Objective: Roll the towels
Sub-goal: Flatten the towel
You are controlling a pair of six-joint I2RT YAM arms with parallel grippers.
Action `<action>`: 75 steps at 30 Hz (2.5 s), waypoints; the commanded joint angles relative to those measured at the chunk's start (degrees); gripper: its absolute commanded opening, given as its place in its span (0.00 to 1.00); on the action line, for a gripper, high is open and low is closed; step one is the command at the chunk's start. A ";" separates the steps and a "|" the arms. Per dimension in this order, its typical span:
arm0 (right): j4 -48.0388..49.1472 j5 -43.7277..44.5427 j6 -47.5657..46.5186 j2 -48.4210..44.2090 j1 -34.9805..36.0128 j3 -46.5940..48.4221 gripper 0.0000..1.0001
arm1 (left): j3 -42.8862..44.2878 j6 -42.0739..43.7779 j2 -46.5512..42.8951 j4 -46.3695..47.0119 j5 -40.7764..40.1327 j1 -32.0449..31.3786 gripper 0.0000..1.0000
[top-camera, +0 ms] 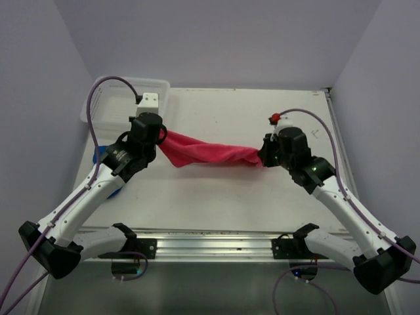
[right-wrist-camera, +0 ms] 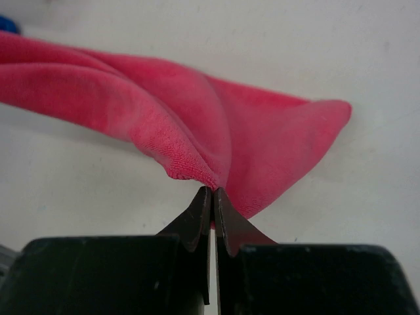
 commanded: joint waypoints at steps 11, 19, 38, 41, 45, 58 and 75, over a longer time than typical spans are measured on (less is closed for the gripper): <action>1.94 -10.03 10.73 -5.67 18.43 -19.45 0.48 | -7.20 -3.31 -3.21 1.20 2.72 1.08 0.00; 1.75 2.02 11.71 -2.43 11.24 -13.04 0.65 | -9.83 -3.66 -2.94 2.51 5.36 1.17 0.00; 17.67 -5.45 9.60 27.20 -6.88 -11.80 0.45 | -13.26 -0.67 -2.85 5.94 7.65 1.08 0.00; 18.73 -5.45 8.72 27.73 -6.88 -12.24 0.29 | -13.44 -0.24 -3.12 5.85 7.56 1.17 0.00; 17.33 -5.45 7.32 27.20 -6.97 -11.81 0.02 | -13.79 0.12 -3.38 5.77 7.30 1.17 0.00; 5.46 -0.26 -3.40 7.62 -5.92 1.30 0.00 | -11.33 1.96 -5.22 5.59 3.87 1.17 0.00; -3.15 -3.89 12.14 -6.37 2.70 -19.38 0.60 | -17.04 0.82 -4.08 6.82 7.92 1.17 0.00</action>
